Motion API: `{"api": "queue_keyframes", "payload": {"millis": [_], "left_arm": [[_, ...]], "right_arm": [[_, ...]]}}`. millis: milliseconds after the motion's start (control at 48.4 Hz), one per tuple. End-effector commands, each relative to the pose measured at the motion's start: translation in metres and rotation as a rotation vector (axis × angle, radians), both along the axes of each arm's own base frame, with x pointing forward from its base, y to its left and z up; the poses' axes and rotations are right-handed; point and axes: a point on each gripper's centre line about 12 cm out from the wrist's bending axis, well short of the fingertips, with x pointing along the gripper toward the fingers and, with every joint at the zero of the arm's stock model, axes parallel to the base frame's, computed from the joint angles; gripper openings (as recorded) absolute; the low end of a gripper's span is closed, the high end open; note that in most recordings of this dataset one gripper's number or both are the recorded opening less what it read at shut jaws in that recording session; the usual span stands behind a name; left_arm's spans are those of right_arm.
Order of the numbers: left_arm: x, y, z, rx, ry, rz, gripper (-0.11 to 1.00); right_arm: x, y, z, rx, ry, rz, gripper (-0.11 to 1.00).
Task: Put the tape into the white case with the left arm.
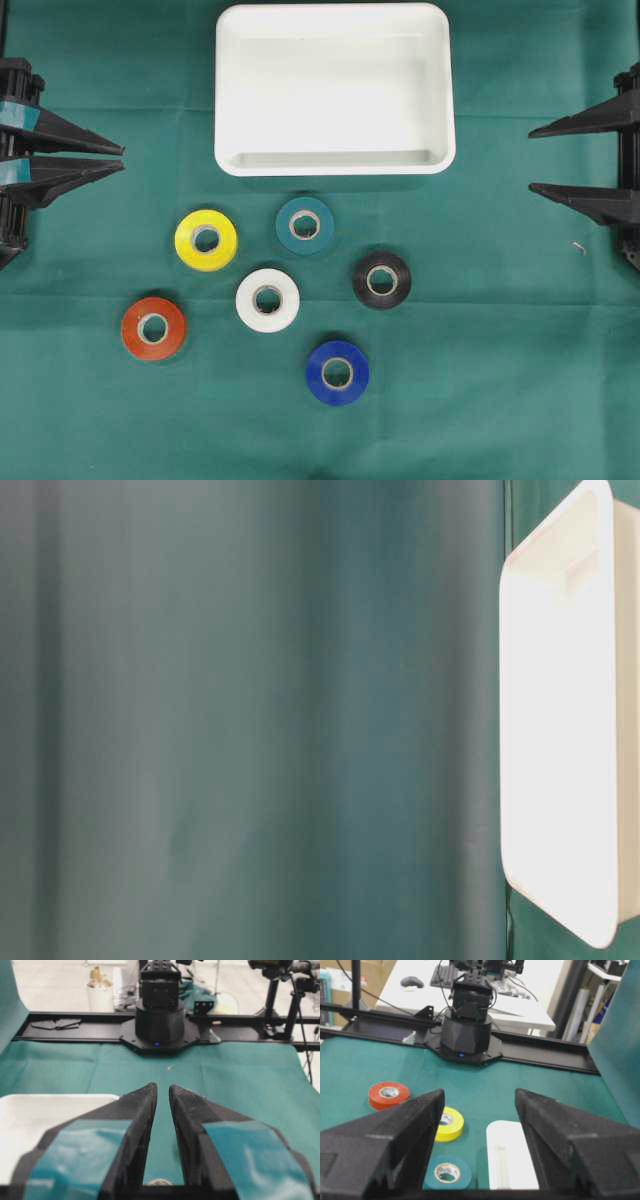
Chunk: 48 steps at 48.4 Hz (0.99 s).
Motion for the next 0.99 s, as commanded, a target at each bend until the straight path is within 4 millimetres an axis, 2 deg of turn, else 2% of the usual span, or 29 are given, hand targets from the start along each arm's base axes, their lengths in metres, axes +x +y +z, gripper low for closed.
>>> {"api": "queue_keyframes", "payload": {"millis": [0,41,145,248,620,682,744,888,971], "left_arm": [[0.001,-0.001,-0.002,-0.018,0.008,-0.004,0.24],[0.001,-0.001,-0.003,-0.019,0.009,-0.004,0.21],[-0.001,-0.001,-0.002,-0.024,0.003,-0.006,0.03],[-0.002,-0.002,-0.001,-0.027,-0.003,-0.011,0.01],[0.005,-0.012,-0.004,-0.022,0.025,-0.056,0.02],[0.005,-0.012,-0.005,-0.014,0.028,-0.057,0.11],[0.006,-0.012,-0.005,-0.009,0.031,-0.057,0.25],[0.004,-0.014,-0.004,-0.012,0.025,-0.065,0.68],[0.004,-0.015,-0.004,-0.014,0.024,-0.074,0.89]], "right_arm": [[0.001,0.000,0.001,-0.003,-0.002,0.000,0.24],[0.001,0.000,-0.004,-0.006,0.012,0.001,0.22],[-0.004,-0.001,-0.013,-0.003,0.028,-0.004,0.02],[-0.012,0.000,-0.021,-0.004,0.028,-0.002,-0.08],[-0.040,-0.001,-0.061,-0.042,0.057,-0.003,-0.09],[-0.042,0.000,-0.068,-0.055,0.080,-0.002,-0.09],[-0.044,0.000,-0.073,-0.071,0.099,0.003,-0.09],[-0.047,0.001,-0.085,-0.103,0.149,0.008,-0.09],[-0.049,0.000,-0.093,-0.110,0.188,0.008,-0.09]]}}
